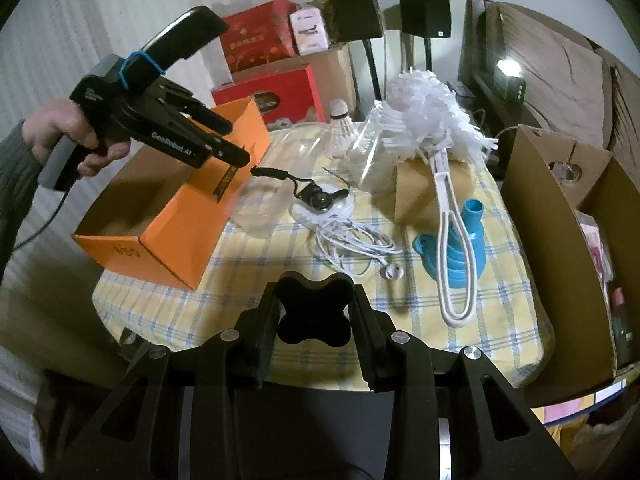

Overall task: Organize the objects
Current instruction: 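Lift the black knob with the right tool while the left tool grasps the black lanyard cord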

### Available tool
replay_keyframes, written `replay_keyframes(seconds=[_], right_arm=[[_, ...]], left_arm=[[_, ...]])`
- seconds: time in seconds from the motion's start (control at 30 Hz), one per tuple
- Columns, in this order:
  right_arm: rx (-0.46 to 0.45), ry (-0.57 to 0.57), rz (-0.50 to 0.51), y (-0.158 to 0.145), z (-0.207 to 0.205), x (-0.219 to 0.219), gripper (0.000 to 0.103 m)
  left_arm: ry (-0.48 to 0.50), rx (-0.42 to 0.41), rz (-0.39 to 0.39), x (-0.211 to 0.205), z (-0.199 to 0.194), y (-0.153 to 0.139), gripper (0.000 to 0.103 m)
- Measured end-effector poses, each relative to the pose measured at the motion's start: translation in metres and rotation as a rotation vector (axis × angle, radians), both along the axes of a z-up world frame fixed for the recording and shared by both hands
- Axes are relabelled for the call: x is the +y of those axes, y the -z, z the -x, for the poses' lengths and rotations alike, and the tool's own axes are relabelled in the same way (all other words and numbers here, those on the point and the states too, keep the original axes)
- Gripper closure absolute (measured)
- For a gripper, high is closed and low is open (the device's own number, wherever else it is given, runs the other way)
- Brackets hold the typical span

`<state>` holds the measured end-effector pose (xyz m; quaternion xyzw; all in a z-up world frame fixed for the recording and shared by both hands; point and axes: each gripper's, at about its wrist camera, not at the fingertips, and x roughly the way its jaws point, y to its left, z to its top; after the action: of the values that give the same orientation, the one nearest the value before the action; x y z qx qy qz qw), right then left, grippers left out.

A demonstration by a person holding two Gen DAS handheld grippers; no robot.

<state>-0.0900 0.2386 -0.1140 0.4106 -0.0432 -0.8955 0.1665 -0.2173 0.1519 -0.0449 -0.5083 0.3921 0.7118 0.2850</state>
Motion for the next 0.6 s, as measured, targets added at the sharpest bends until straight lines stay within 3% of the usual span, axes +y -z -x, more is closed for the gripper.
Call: replay_keyframes(seconds=[0.23, 0.6], right_arm=[[-0.015, 0.001, 0.012, 0.005, 0.003, 0.004, 0.068], [-0.04, -0.006, 0.022, 0.013, 0.013, 0.006, 0.068]], left_arm=[[0.143, -0.02, 0.101, 0.022, -0.002, 0.019, 0.067], [0.173, -0.062, 0.16, 0.032, 0.005, 0.049, 0.067]])
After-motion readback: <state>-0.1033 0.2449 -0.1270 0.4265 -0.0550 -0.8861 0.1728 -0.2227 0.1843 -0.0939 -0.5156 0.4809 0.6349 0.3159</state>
